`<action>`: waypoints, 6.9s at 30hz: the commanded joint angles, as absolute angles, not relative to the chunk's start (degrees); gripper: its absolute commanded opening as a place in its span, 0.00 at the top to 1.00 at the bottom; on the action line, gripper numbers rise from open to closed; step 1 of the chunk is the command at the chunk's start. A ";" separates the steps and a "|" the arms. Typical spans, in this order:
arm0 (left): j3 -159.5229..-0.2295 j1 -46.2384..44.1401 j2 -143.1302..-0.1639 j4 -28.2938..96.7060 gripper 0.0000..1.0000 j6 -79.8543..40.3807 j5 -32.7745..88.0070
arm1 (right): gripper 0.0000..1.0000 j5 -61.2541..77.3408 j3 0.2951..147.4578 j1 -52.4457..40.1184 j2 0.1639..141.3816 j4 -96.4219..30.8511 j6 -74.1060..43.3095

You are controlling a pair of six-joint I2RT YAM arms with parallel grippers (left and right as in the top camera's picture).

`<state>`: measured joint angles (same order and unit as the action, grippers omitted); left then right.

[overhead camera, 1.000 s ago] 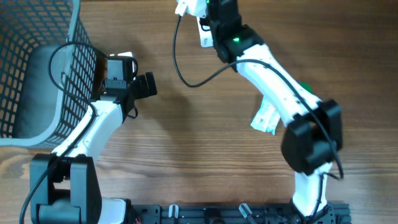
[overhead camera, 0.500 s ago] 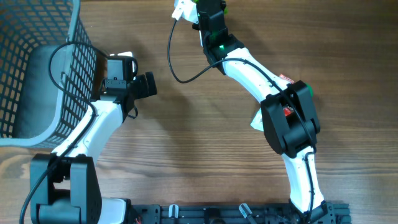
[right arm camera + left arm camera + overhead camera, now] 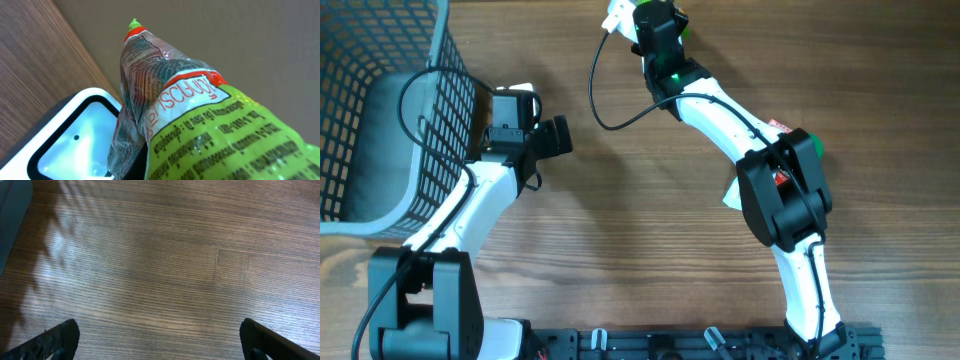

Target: Scan the item barcode

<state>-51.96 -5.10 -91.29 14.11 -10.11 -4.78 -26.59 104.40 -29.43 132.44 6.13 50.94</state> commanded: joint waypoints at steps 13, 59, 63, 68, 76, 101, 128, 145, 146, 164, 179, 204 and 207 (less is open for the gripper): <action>-51.77 -4.71 -91.31 13.98 0.00 -8.99 -4.56 | 0.96 -24.56 104.55 -29.23 132.90 1.61 29.43; -51.77 -4.71 -91.31 13.98 0.00 -8.99 -4.56 | 0.00 5.54 80.31 -19.38 86.76 -53.39 8.32; -51.77 -4.71 -91.31 13.98 0.00 -8.99 -4.56 | 0.00 22.87 80.29 -19.38 86.56 -58.89 14.87; -51.77 -4.71 -91.31 13.98 0.00 -8.99 -4.56 | 0.00 17.17 80.25 -19.38 86.89 -57.21 10.11; -51.77 -4.71 -91.31 13.98 0.00 -8.99 -4.56 | 0.00 16.12 80.25 -19.38 86.89 -56.36 10.35; -51.77 -4.71 -91.31 13.98 0.00 -8.99 -4.56 | 0.00 8.75 77.28 -18.13 46.15 -55.75 15.77; -51.77 -4.71 -91.31 13.98 0.00 -8.99 -4.56 | 0.00 8.32 0.27 -4.58 0.19 7.35 1.52; -51.77 -4.71 -91.31 13.98 0.00 -8.99 -4.56 | 0.00 8.12 0.30 -4.54 0.21 0.56 2.98; -51.77 -4.71 -91.31 13.98 0.00 -8.99 -4.56 | 0.00 8.10 0.30 -4.54 0.21 0.56 3.01; -51.75 -4.69 -60.01 22.50 0.00 -8.99 -4.56 | 0.00 8.10 0.30 -4.54 0.21 0.56 2.98; -51.68 -1.54 -5.72 39.68 0.00 -9.43 -4.54 | 0.00 8.12 0.30 -4.54 0.21 0.54 2.98; -8.69 1.08 -0.21 -21.45 0.00 -9.41 16.67 | 0.00 8.10 0.30 -4.54 0.21 0.56 3.01; -4.82 1.08 -0.21 -21.50 0.00 -9.41 16.67 | 0.00 8.10 0.30 -4.54 0.21 0.56 2.98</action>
<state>-8.01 0.56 -0.62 -21.04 -10.11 15.57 8.71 0.34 -4.78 0.67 0.36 2.83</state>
